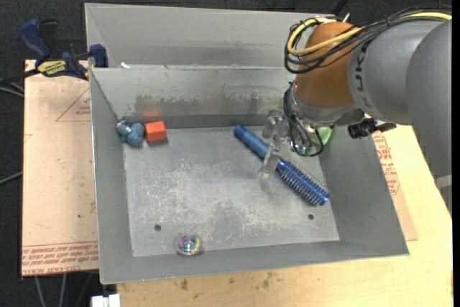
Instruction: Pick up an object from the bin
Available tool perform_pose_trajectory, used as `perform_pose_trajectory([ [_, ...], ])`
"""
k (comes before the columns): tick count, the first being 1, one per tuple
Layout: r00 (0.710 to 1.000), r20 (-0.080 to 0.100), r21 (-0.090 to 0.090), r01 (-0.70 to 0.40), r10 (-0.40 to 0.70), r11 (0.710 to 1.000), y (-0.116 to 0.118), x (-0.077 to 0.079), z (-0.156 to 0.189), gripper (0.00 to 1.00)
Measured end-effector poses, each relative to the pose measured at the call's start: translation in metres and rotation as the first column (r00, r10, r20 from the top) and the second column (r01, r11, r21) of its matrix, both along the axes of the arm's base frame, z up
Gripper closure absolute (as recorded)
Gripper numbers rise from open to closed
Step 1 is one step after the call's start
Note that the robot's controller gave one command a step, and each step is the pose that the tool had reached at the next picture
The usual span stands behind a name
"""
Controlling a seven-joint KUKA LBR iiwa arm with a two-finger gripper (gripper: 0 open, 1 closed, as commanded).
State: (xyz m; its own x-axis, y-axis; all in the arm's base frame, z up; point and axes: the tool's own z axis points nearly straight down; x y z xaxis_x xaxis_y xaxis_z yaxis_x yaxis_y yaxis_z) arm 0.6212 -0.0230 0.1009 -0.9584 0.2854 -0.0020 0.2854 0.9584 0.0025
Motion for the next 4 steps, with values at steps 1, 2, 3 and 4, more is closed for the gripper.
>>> perform_pose_trajectory([
  [1,0.988,-0.002,-0.001,0.151,-0.151,0.988,-0.006,-0.004,0.004,0.00],
  [2,0.952,-0.004,0.000,0.305,-0.305,0.952,0.003,0.004,-0.032,0.00],
  [3,0.953,-0.003,0.000,0.302,-0.302,0.953,0.003,0.005,-0.032,0.00],
  [4,0.953,-0.002,0.000,0.302,-0.302,0.953,0.003,0.005,-0.032,1.00],
])
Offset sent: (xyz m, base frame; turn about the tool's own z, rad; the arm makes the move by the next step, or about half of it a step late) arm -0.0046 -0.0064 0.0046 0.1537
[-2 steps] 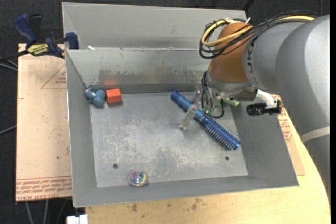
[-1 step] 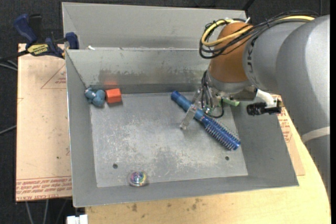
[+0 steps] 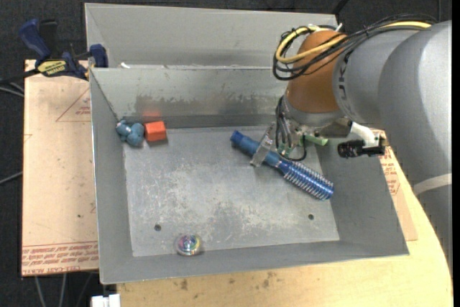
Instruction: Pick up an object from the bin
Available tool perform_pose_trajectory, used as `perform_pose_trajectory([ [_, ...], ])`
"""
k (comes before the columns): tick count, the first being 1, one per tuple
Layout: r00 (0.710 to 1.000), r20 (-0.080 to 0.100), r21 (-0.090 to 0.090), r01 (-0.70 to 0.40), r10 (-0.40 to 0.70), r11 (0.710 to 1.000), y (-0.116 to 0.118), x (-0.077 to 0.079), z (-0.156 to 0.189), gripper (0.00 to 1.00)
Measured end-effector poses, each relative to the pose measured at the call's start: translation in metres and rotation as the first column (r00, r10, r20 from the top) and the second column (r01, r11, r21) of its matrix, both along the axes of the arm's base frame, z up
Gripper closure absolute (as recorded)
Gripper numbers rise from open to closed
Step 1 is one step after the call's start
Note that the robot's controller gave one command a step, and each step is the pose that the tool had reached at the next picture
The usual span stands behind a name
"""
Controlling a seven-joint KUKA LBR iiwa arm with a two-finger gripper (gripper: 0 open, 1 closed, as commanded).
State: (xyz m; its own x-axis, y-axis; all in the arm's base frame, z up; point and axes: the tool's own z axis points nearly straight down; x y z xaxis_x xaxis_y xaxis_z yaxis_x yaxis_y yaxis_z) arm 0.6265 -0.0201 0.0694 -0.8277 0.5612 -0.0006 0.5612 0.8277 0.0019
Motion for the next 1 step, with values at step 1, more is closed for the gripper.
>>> perform_pose_trajectory([
  [1,1.000,0.007,-0.001,-0.003,0.003,1.000,0.0002,0.0020,0.0996,1.00],
])
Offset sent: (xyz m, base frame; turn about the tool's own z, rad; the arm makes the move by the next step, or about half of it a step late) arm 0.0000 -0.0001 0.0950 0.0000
